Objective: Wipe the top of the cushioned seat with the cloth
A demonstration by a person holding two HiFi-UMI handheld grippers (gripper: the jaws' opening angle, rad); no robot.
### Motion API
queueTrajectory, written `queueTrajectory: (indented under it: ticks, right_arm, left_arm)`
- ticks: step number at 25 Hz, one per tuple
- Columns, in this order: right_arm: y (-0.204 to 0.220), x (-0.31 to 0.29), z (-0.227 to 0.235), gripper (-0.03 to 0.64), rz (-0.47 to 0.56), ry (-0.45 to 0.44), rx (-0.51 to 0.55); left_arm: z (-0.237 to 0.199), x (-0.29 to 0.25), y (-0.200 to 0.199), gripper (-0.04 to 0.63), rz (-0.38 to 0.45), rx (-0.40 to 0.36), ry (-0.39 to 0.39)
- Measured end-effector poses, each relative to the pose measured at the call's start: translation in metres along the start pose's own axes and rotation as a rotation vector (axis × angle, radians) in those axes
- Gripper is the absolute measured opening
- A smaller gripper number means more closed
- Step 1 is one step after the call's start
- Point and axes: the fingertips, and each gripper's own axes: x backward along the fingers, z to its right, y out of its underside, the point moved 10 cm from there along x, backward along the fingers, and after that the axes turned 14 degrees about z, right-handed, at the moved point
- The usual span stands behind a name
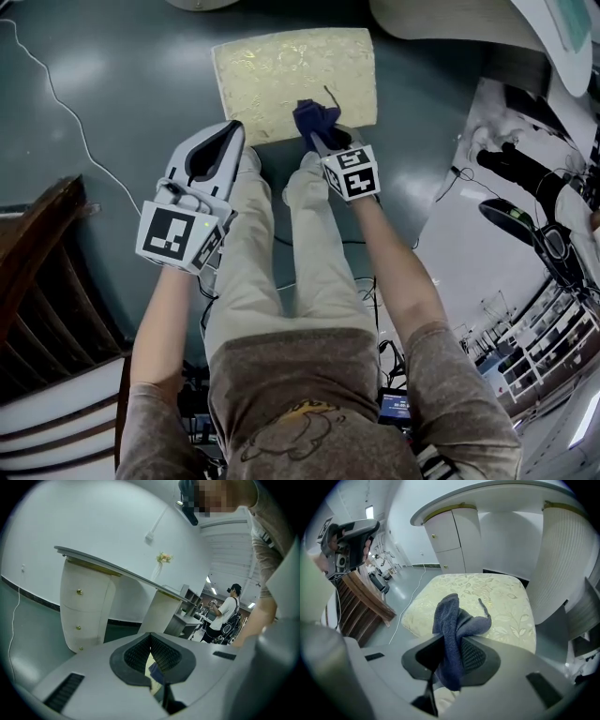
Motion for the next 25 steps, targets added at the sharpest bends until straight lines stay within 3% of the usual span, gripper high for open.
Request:
queueTrajectory:
  ticks: [5,25]
  right_arm:
    - [0.008,0.02,0.044,0.103,-0.003,0.043,-0.031]
    - [0.032,0.066,0.141,0.103,-0.005,0.172,-0.061]
  left_arm:
    - [0.022,-0.024,0.002,0.017,-0.015,-0.009,0.017]
    - [0.066,-0.058,0.017,0.017,-0.055,-0.021,0.038]
